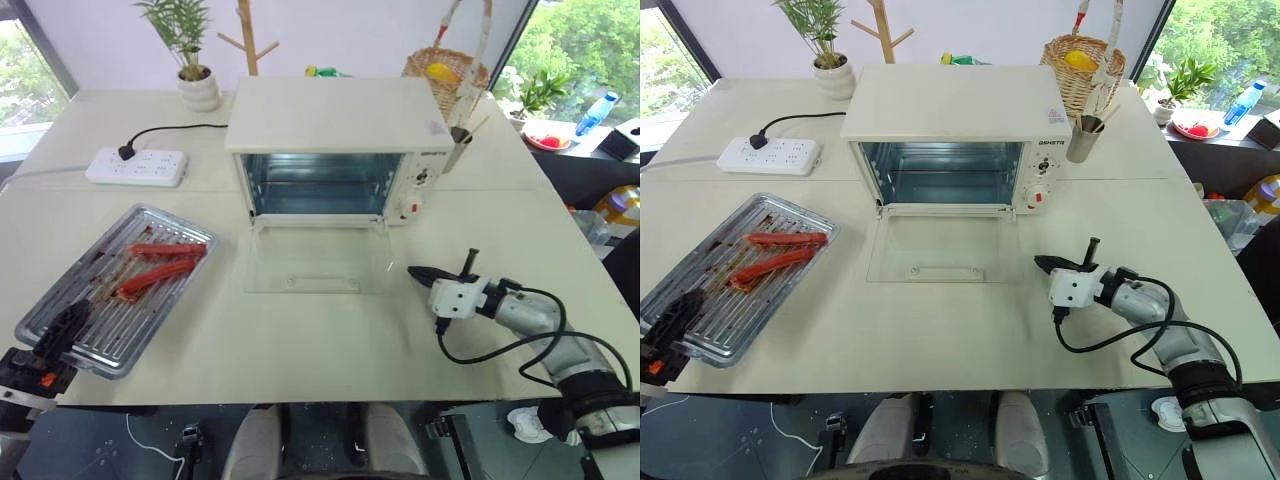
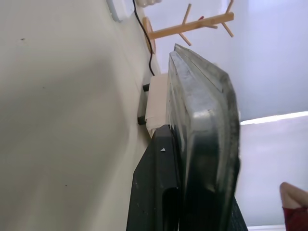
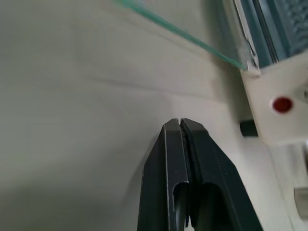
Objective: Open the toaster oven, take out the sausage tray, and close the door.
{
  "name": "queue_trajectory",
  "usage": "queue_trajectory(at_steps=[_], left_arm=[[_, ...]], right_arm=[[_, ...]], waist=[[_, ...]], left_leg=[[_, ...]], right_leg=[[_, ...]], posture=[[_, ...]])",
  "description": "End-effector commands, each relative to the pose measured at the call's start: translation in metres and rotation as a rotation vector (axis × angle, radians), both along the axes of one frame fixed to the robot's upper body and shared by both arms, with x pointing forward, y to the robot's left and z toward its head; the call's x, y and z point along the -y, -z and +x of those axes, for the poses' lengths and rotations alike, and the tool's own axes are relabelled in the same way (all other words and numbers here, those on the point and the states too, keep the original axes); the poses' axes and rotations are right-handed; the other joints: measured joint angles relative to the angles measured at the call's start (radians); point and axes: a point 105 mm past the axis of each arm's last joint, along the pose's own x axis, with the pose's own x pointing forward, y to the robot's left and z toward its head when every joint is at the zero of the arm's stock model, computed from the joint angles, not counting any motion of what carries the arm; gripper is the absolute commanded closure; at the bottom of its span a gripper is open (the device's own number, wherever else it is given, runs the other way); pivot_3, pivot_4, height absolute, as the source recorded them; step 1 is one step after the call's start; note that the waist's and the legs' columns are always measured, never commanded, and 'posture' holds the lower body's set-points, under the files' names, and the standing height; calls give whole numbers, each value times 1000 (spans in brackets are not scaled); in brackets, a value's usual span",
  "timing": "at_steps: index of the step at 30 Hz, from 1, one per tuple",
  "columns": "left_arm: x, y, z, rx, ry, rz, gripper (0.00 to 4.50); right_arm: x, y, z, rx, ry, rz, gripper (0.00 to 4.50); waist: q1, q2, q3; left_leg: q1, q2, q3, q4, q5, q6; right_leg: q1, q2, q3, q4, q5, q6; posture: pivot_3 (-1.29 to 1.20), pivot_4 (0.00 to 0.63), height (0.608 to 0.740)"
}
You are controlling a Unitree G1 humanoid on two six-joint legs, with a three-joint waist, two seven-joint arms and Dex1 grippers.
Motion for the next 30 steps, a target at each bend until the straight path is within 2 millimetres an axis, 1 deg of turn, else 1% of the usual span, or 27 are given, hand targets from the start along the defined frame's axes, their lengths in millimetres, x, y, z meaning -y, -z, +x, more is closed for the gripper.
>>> queue_trajectory(at_steps=[1,4,6,11,15,18,20,22,23,25,26,28,30], left_arm=[[-5,-11,-1,42,-10,14,4500],[-6,-11,2,40,-7,13,4500],[-7,-11,4,37,-3,11,4500],[-12,-12,8,31,5,6,4500],[-15,-10,10,7,19,9,4500],[-16,-11,13,1,28,15,4500],[-11,-12,16,-1,55,22,4500],[-5,-13,20,-1,83,29,4500],[1,-14,23,0,110,37,4500],[12,-16,29,7,158,50,4500],[20,-18,33,9,197,59,4500],[38,-20,41,12,284,77,4500],[54,-23,48,28,378,86,4500]], right_arm=[[-11,3,-2,13,-35,-4,4472],[-18,-3,-1,37,-55,1,4472],[-25,-10,-1,57,-75,17,4472],[-48,-43,-3,110,-122,111,4472],[-65,-74,-2,171,-141,188,4472],[-69,-107,7,262,-115,253,4472],[-68,-133,16,337,-82,298,4472],[-67,-152,23,388,-51,334,4472],[-66,-160,27,408,-35,349,4472],[-65,-166,31,412,-15,362,4472],[-66,-164,29,391,-17,363,4472],[-66,-150,22,278,-41,379,4472],[-64,-139,11,137,-52,432,4472]], waist=[[-1,-1,-1],[-2,-2,-1],[-3,-2,-1],[-3,-1,-1],[-7,0,0],[-2,1,0],[0,1,0],[2,1,0],[3,1,0],[6,0,0],[8,0,0],[15,0,0],[24,0,0]], left_leg=[[0,0,0,0,0,0],[0,1,0,0,0,0],[0,1,0,0,0,0],[0,1,0,0,0,0],[-1,2,0,-1,0,0],[-1,3,0,-1,0,0],[-2,3,0,-1,0,0],[-2,2,0,-1,0,0],[-2,1,0,-1,0,0],[-3,1,-1,-1,0,0],[-3,1,-1,-1,0,0],[-3,1,-1,-2,0,0],[-4,1,0,-3,-1,0]], right_leg=[[0,0,0,0,0,0],[0,0,0,0,0,0],[0,1,0,0,0,0],[-1,1,0,0,0,0],[-2,1,0,0,0,0],[-3,2,0,1,0,0],[-4,2,0,0,1,-1],[-4,1,0,0,1,-1],[-4,0,0,0,1,-1],[-4,-1,0,-1,1,-2],[-4,-1,0,-2,1,-2],[-3,-1,0,-5,2,-3],[-2,-1,0,-6,3,-4]], posture=[[0,150,740],[0,150,740],[0,150,740],[0,150,740],[0,150,740],[0,150,740],[0,150,740],[0,150,740],[0,150,740],[0,150,740],[0,150,740],[0,150,740],[0,150,740]])
